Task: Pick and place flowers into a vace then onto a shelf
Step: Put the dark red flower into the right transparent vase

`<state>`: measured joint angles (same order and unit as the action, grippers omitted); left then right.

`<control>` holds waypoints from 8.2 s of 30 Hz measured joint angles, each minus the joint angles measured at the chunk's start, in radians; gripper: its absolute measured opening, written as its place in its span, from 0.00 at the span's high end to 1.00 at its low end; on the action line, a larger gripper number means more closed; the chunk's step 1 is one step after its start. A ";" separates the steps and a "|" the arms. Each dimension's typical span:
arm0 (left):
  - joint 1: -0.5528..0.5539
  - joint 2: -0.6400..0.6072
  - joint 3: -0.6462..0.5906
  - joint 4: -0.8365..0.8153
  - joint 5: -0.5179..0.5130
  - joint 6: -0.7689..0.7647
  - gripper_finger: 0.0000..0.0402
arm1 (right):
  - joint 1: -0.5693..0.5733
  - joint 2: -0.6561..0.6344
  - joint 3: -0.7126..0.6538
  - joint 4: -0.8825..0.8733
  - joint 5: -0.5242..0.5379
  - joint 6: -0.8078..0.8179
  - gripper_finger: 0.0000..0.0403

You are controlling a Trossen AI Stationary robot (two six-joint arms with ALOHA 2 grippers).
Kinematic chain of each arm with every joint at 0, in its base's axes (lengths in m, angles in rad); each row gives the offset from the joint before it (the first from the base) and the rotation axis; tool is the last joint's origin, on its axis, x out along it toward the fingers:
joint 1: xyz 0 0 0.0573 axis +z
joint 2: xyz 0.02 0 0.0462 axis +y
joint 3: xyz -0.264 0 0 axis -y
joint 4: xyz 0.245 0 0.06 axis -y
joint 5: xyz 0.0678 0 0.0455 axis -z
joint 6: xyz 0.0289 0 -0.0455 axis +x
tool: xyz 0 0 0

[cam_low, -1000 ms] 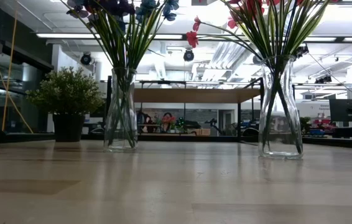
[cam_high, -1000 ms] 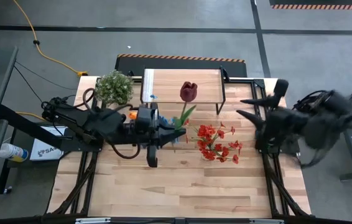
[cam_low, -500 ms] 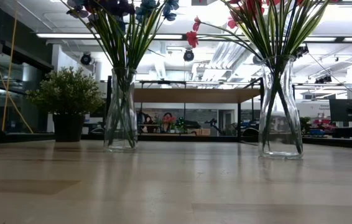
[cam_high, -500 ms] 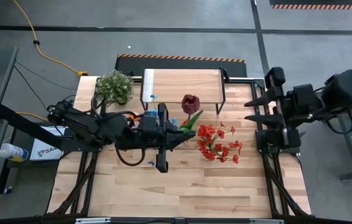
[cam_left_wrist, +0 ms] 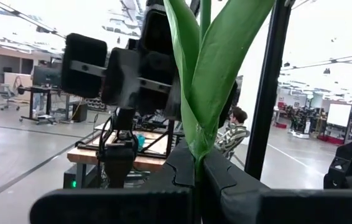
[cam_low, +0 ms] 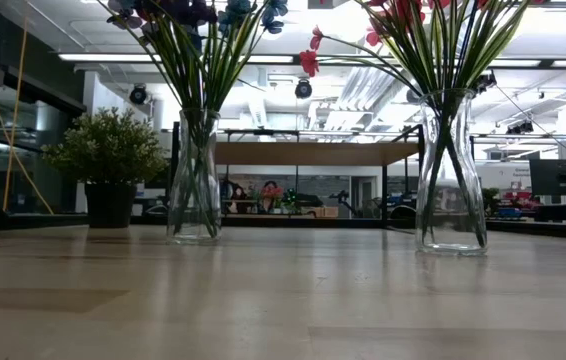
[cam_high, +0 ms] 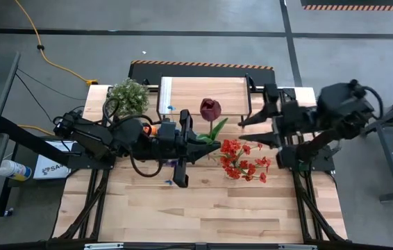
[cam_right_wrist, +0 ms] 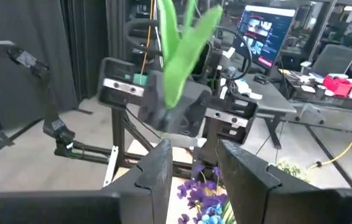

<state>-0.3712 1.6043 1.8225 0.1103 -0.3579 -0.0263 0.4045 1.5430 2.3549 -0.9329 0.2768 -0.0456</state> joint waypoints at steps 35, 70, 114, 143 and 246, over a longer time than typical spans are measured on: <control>-0.001 0.000 0.000 -0.037 -0.026 0.022 0.92 | -0.164 0.119 0.001 0.205 -0.425 0.047 0.69; -0.001 0.000 -0.001 -0.066 -0.050 0.019 0.92 | -0.169 0.144 0.002 0.171 -0.401 -0.040 0.99; -0.003 -0.001 0.000 -0.262 0.090 -0.250 0.28 | -0.097 -0.102 0.001 -0.247 -0.017 -0.011 1.00; -0.212 0.000 0.000 -0.322 -0.263 -0.297 0.29 | 0.321 -0.308 -0.224 -0.638 0.485 0.451 1.00; -0.342 0.000 0.000 -0.314 -0.659 -0.341 0.29 | 0.642 -0.712 -1.689 0.978 1.294 0.429 1.00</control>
<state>-0.7136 1.6039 1.8221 -0.2039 -1.0164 -0.3675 1.0469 0.8310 0.6655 0.0451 1.5711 0.3837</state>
